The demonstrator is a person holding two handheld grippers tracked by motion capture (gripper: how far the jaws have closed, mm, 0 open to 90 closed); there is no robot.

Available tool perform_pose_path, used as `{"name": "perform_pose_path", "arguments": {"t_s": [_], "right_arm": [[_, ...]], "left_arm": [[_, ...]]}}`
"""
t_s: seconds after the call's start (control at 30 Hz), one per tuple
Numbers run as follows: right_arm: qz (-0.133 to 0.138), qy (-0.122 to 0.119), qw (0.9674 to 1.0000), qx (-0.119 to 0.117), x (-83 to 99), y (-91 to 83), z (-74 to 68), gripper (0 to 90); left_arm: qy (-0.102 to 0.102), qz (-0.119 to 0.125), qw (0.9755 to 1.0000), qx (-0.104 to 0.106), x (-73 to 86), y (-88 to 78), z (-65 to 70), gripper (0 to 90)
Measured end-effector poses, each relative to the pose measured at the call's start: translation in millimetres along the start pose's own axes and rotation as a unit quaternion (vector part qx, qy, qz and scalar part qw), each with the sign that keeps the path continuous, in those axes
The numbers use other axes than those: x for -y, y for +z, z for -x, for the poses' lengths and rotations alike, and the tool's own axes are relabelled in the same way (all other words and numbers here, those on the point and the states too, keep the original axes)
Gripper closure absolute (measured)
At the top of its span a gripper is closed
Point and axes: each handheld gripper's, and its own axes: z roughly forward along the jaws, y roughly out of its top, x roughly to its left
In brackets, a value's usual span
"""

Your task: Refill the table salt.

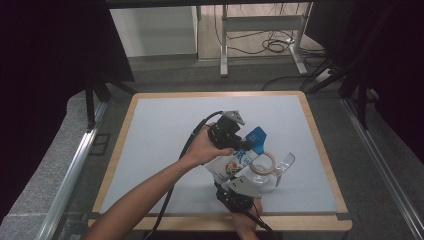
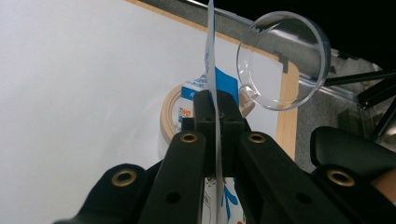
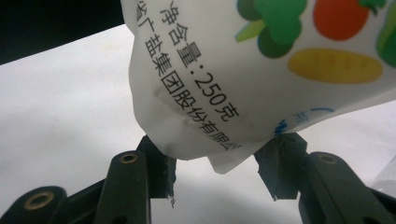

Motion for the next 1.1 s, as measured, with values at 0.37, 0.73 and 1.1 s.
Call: {"name": "perform_pose_path", "arguments": {"t_s": [0.37, 0.73, 1.1], "right_arm": [[-0.002, -0.003, 1.0000, -0.007, -1.1, 0.6, -1.6, 54.0], [0.001, -0.004, 0.9999, -0.013, -2.9, 0.0, -3.6, 53.9], [0.004, -0.004, 0.9999, -0.014, -5.6, 1.0, -4.4, 56.9]], "left_arm": [[0.000, -0.014, 0.9999, -0.006, -2.8, 5.3, -1.9, 90.0], [0.009, -0.029, 0.9995, -0.003, -8.5, 10.0, 1.4, 90.0], [0.011, -0.031, 0.9995, -0.003, -9.4, 13.8, 2.2, 90.0]]}}
